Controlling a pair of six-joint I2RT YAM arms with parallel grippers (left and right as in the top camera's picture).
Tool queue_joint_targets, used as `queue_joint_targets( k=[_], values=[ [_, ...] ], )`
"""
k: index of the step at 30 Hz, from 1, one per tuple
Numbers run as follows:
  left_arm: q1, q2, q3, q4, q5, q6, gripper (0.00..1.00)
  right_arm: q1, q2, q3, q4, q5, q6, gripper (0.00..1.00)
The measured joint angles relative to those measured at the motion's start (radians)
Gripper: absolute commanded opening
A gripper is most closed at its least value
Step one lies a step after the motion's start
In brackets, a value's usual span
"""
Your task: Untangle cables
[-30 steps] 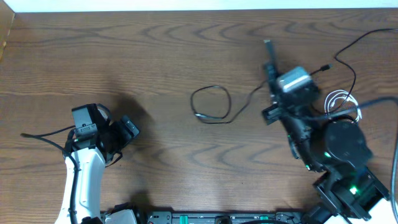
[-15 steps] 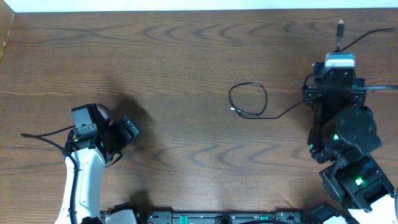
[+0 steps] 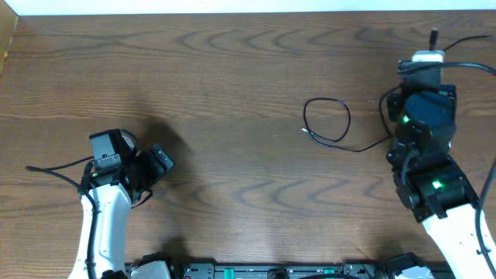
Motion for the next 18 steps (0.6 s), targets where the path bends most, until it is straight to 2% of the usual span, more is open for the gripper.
queue_joint_targets(
  k=[5,11,18],
  values=[
    [0.0,0.0,0.0,0.0,0.0,0.0,0.98,0.0,0.046,0.0,-0.025,-0.095,0.01,0.01],
    [0.0,0.0,0.0,0.001,0.0,0.0,0.99,-0.001,0.061,0.0,-0.172,-0.46,0.016,0.01],
    [0.0,0.0,0.0,0.0,0.0,0.0,0.99,-0.001,0.166,0.002,-0.304,-0.708,0.068,0.01]
  ],
)
